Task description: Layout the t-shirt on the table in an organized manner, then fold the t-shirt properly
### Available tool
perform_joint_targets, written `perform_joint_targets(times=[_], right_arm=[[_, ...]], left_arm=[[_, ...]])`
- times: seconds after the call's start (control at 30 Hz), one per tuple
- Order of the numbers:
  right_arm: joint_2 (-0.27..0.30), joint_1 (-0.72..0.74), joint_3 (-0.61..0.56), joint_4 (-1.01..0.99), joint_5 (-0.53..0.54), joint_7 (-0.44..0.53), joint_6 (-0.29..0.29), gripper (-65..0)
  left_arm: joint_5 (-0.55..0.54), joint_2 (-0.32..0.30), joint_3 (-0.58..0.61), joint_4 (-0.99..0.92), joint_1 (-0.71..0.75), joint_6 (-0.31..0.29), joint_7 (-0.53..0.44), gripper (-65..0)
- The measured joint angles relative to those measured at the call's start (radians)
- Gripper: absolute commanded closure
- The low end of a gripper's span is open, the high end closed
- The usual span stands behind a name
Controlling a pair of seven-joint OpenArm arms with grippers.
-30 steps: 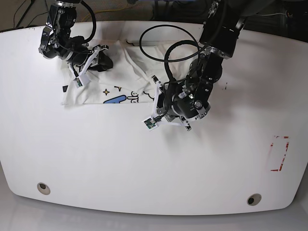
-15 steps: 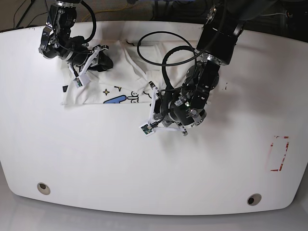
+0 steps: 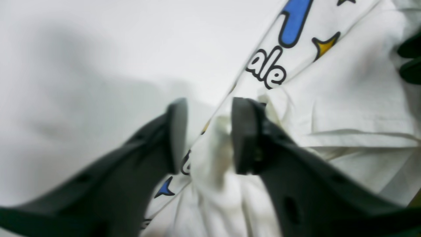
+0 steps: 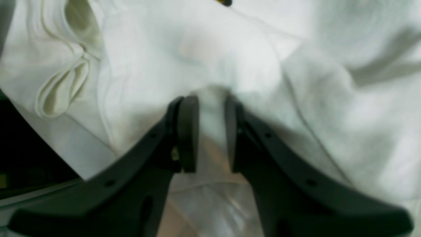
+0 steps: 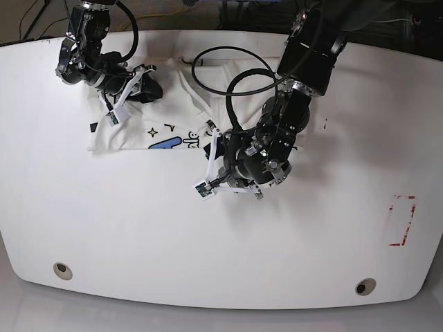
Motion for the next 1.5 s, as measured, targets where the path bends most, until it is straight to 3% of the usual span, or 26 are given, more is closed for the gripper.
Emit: perform_joint_targets(times=[0.27, 0.43, 0.67, 0.87, 1.1, 1.23, 1.5], right_arm=[[0.0, 0.0, 0.0, 0.0, 0.0, 0.0, 0.0, -14.4], [-0.001, 0.0, 0.0, 0.0, 0.0, 0.0, 0.0, -14.4], [0.0, 0.0, 0.0, 0.0, 0.0, 0.0, 0.0, -14.4], [0.0, 0.0, 0.002, 0.0, 0.0, 0.0, 0.0, -14.4], [-0.003, 0.0, 0.014, 0.0, 0.003, -0.001, 0.0, -14.4], [-0.003, 0.0, 0.014, 0.0, 0.003, -0.003, 0.0, -14.4], [-0.003, 0.002, 0.014, 0.0, 0.003, -0.005, 0.0, -14.4]], left_arm=[[0.0, -0.003, -0.011, 0.082, 0.007, 0.0, 0.01, -33.6], [-0.089, -0.013, -0.024, 0.211, 0.04, 0.0, 0.034, -33.3], [-0.218, -0.112, -0.11, 0.33, 0.132, -0.062, 0.092, -32.6], [-0.261, -0.213, -0.239, 0.344, 0.231, -0.173, 0.095, -20.6], [-0.349, -0.333, -0.323, 0.345, 0.315, -0.18, 0.003, -9.2], [-0.354, -0.372, -0.325, 0.345, 0.352, -0.18, -0.015, -7.5], [-0.375, -0.366, -0.318, 0.283, 0.38, -0.181, -0.045, -7.5]])
